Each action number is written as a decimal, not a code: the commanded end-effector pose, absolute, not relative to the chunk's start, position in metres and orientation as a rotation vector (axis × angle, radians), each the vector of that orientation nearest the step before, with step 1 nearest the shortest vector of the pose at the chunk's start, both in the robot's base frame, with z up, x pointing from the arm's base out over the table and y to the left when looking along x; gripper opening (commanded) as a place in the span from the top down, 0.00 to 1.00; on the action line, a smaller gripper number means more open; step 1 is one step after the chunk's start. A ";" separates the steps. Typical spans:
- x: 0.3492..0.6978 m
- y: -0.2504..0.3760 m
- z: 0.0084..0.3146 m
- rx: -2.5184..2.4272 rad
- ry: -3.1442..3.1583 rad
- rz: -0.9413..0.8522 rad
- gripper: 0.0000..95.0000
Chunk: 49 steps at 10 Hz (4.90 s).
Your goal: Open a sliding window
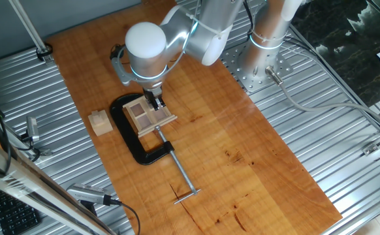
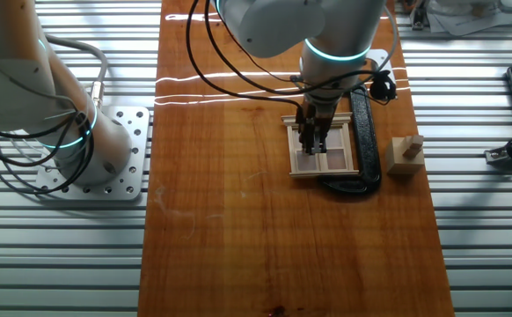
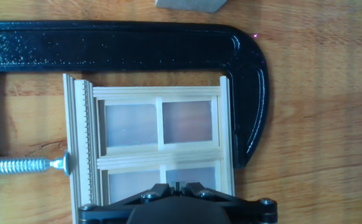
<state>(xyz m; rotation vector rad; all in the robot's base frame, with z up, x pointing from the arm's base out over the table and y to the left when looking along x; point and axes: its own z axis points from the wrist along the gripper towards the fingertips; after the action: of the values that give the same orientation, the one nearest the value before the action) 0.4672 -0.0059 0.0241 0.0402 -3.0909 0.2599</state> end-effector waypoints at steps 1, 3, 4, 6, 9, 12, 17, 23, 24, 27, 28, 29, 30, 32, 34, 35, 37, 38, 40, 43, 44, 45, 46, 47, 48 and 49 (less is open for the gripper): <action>0.466 -0.005 0.023 0.040 -3.091 0.259 1.00; 0.465 -0.005 0.023 0.038 -3.092 0.257 1.00; 0.464 -0.004 0.023 0.040 -3.092 0.257 1.00; 0.464 -0.004 0.022 0.042 -3.092 0.257 1.00; 0.464 -0.005 0.021 0.048 -3.093 0.261 1.00; 0.464 -0.005 0.021 0.053 -3.093 0.265 1.00; 0.464 -0.005 0.020 0.056 -3.094 0.266 1.00; 0.464 -0.005 0.020 0.068 -3.092 0.271 1.00; 0.464 -0.005 0.020 0.070 -3.095 0.271 1.00; 0.460 -0.008 0.024 0.074 -3.093 0.268 1.00; 0.459 -0.008 0.024 0.074 -3.093 0.265 1.00; 0.459 -0.008 0.024 0.077 -3.093 0.263 1.00; 0.459 -0.008 0.024 0.076 -3.093 0.263 1.00; 0.459 -0.008 0.024 0.064 -3.096 0.264 1.00; 0.459 -0.008 0.024 0.059 -3.100 0.264 1.00; 0.459 -0.008 0.024 0.061 -3.102 0.264 1.00; 0.459 -0.008 0.024 0.064 -3.104 0.264 1.00; 0.459 -0.008 0.024 0.066 -3.105 0.264 1.00; 0.459 -0.008 0.024 0.064 -3.106 0.263 1.00; 0.459 -0.008 0.023 0.061 -3.107 0.261 1.00; 0.459 -0.008 0.023 0.061 -3.108 0.260 1.00; 0.460 -0.008 0.023 0.061 -3.109 0.260 1.00; 0.460 -0.008 0.023 0.061 -3.111 0.260 1.00; 0.460 -0.008 0.023 0.061 -3.111 0.260 1.00; 0.460 -0.008 0.022 0.060 -3.112 0.261 1.00; 0.460 -0.008 0.022 0.061 -3.114 0.262 1.00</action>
<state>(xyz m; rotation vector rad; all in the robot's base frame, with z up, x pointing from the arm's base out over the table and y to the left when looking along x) 0.4595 -0.0080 0.0216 0.0610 -3.1122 0.2596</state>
